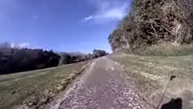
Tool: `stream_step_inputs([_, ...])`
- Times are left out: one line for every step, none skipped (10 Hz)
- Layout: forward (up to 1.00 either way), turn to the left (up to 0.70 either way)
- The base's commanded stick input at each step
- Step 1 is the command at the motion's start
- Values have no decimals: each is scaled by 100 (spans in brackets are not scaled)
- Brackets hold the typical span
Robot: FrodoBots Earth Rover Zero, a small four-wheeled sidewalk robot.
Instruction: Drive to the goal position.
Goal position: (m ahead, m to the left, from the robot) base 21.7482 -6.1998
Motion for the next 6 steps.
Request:
stream_step_inputs([50,0])
stream_step_inputs([50,0])
stream_step_inputs([50,0])
stream_step_inputs([50,0])
stream_step_inputs([50,0])
stream_step_inputs([50,0])
